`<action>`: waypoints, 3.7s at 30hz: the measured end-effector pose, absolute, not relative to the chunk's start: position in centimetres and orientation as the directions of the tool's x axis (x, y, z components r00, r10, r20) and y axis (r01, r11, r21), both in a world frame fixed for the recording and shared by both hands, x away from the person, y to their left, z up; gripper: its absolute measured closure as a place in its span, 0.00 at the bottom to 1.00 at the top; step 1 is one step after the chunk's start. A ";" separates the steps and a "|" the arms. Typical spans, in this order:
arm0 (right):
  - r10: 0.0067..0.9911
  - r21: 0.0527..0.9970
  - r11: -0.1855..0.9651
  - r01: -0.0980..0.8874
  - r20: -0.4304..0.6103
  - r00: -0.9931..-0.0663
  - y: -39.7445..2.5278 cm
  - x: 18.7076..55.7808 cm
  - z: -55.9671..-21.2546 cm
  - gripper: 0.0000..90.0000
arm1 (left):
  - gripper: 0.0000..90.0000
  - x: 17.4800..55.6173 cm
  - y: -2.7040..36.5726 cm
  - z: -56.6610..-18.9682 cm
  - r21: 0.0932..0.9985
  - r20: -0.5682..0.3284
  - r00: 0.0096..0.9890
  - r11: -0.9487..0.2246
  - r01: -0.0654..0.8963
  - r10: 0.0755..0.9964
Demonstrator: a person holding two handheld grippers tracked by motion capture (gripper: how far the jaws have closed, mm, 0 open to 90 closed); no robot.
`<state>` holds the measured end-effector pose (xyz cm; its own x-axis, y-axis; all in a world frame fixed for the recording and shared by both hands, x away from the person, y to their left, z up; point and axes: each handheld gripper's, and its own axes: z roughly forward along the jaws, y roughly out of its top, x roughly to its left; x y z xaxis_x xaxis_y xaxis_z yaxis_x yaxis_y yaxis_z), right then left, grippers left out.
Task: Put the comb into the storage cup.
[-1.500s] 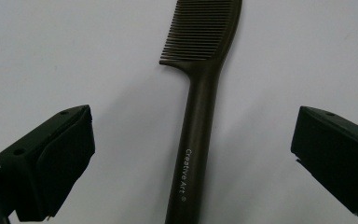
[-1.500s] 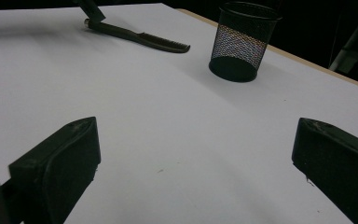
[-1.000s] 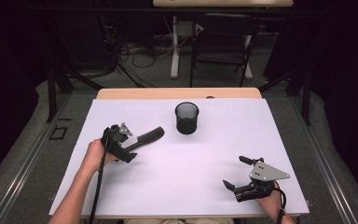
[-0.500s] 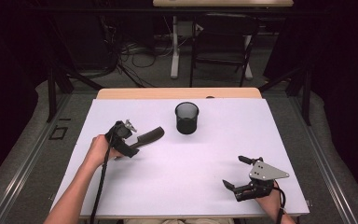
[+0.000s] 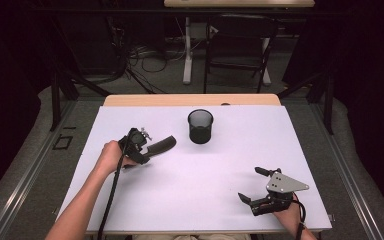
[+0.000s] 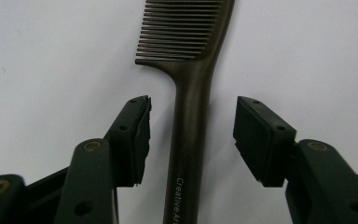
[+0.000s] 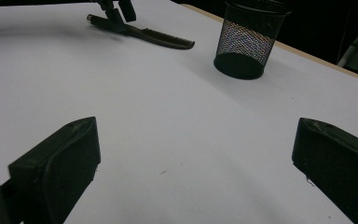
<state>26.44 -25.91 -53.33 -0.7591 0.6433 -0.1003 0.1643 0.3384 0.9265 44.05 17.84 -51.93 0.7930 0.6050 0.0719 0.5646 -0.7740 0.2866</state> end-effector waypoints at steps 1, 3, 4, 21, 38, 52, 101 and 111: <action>0.645 0.927 0.336 0.166 -0.098 -0.758 -25.9 26.5 -53.4 0.01 | 0.57 44.2 17.8 -52.0 0.284 0.063 0.793 -0.773 0.567 0.606; 0.646 0.925 0.341 0.170 -0.098 -0.757 -26.0 26.5 -53.4 0.01 | 0.60 44.5 17.8 -52.1 0.276 0.044 0.793 -0.770 0.575 0.608; 0.645 0.924 0.341 0.170 -0.098 -0.758 -26.0 26.5 -53.4 0.01 | 0.61 44.6 17.8 -52.2 0.277 0.046 0.790 -0.768 0.577 0.611; 0.646 0.923 0.343 0.174 -0.097 -0.757 -25.9 26.6 -53.4 0.01 | 0.80 45.8 18.0 -52.7 0.234 -0.014 0.816 -0.792 0.564 0.577; 0.654 0.921 0.345 0.180 -0.099 -0.750 -25.9 26.6 -53.4 0.02 | 0.81 44.5 18.5 -51.0 0.330 -0.009 0.812 -0.765 0.553 0.584; 0.655 0.922 0.343 0.181 -0.097 -0.749 -25.9 26.6 -53.4 0.02 | 0.81 43.1 18.8 -49.6 0.405 -0.025 0.801 -0.727 0.555 0.598; 0.654 0.919 0.349 0.182 -0.101 -0.749 -25.9 26.6 -53.4 0.02 | 0.81 39.6 20.6 -49.6 0.750 -0.047 0.683 -0.426 0.506 0.729; 0.655 0.919 0.350 0.182 -0.101 -0.749 -25.9 26.5 -53.4 0.02 | 0.81 39.0 20.7 -49.8 0.789 -0.029 0.663 -0.390 0.474 0.748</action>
<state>26.54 -25.94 -53.41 -0.7490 0.6548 -0.1011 0.1822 0.3502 0.9188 39.03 20.72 -49.79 0.6626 0.7484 -0.0287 0.4743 -0.3896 0.7895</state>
